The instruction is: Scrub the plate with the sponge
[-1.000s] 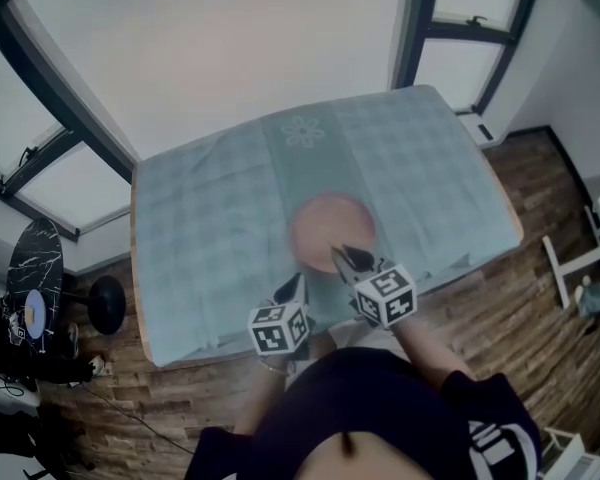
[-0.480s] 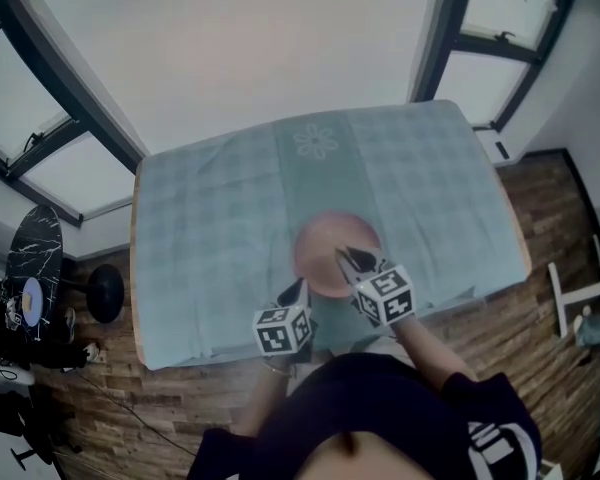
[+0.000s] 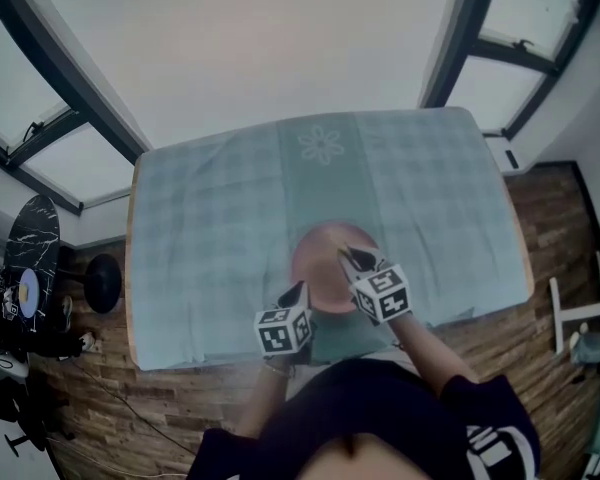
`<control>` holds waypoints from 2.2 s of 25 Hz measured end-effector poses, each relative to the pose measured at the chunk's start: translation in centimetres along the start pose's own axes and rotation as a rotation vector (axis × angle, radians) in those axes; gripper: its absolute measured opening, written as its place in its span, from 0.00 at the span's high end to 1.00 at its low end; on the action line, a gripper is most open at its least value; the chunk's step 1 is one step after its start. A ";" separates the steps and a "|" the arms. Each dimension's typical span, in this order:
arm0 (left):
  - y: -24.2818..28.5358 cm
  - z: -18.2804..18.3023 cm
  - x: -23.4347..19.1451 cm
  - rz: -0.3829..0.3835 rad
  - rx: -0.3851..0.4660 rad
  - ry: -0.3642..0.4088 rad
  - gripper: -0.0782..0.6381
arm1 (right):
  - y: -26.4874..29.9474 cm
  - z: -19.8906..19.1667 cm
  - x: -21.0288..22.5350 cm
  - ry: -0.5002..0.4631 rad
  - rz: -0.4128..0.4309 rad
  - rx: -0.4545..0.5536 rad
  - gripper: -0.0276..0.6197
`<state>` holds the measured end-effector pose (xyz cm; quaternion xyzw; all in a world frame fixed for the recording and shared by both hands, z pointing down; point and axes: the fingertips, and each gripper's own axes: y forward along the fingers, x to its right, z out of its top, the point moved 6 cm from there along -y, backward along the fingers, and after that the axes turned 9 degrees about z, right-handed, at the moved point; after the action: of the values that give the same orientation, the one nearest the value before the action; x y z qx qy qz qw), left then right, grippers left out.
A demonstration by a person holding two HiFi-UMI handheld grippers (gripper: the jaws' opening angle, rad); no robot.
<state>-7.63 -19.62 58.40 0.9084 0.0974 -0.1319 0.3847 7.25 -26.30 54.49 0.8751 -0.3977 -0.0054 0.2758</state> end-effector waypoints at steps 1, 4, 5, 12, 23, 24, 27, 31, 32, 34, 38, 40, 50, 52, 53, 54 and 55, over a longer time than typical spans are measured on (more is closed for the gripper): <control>0.3 0.0 0.0 0.002 -0.003 -0.002 0.88 | 0.3 -0.2 0.3 -0.002 0.001 -0.010 0.90; 1.0 -0.1 0.1 0.012 -0.013 -0.010 0.88 | 1.2 -0.8 1.1 -0.007 0.007 -0.042 0.90; 1.2 -0.1 0.1 0.016 -0.015 -0.014 0.88 | 1.6 -1.0 1.4 -0.008 0.010 -0.051 0.90; 2.4 -0.3 -0.5 0.040 -0.031 -0.038 0.88 | 3.9 -2.0 2.7 -0.007 0.024 -0.100 0.90; 3.2 -0.9 -1.6 0.057 -0.058 -0.059 0.88 | 7.0 -4.3 3.9 -0.034 0.018 -0.216 0.90; 3.2 -0.8 -1.6 0.057 -0.060 -0.060 0.88 | 7.3 -4.4 4.0 -0.035 0.017 -0.223 0.90; 3.5 -0.8 -1.6 0.056 -0.067 -0.059 0.88 | 7.9 -4.7 4.0 -0.029 0.026 -0.246 0.90; 3.5 -0.9 -1.5 0.052 -0.071 -0.059 0.88 | 8.4 -5.0 3.7 -0.025 0.041 -0.275 0.90; 3.5 -0.9 -1.4 0.051 -0.072 -0.059 0.88 | 8.5 -5.1 3.6 -0.025 0.044 -0.279 0.90; 3.5 -0.9 -1.4 0.052 -0.075 -0.060 0.88 | 8.8 -5.2 3.6 -0.020 0.053 -0.285 0.90; 3.6 -0.9 -1.4 0.054 -0.074 -0.062 0.88 | 9.1 -5.3 3.4 -0.013 0.066 -0.293 0.90; 3.5 -0.9 -1.4 0.054 -0.073 -0.062 0.88 | 9.2 -5.4 3.2 -0.010 0.076 -0.297 0.90; 2.9 -1.3 -1.4 0.059 -0.065 -0.057 0.88 | 9.3 -5.8 1.0 -0.043 0.137 -0.322 0.90; 2.7 -1.5 -1.4 0.061 -0.066 -0.056 0.88 | 9.2 -6.1 0.4 -0.048 0.151 -0.327 0.90; 2.6 -1.6 -1.4 0.061 -0.066 -0.055 0.88 | 9.2 -6.2 0.1 -0.050 0.158 -0.329 0.90; 2.5 -1.7 -1.4 0.062 -0.066 -0.055 0.88 | 9.1 -6.4 -0.3 -0.054 0.166 -0.333 0.90; 2.3 -1.7 -1.4 0.062 -0.066 -0.055 0.88 | 9.1 -6.5 -0.6 -0.057 0.175 -0.336 0.90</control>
<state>-8.03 -20.05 61.58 0.8937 0.0628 -0.1417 0.4209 2.03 -27.57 64.31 0.7783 -0.4731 -0.0725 0.4063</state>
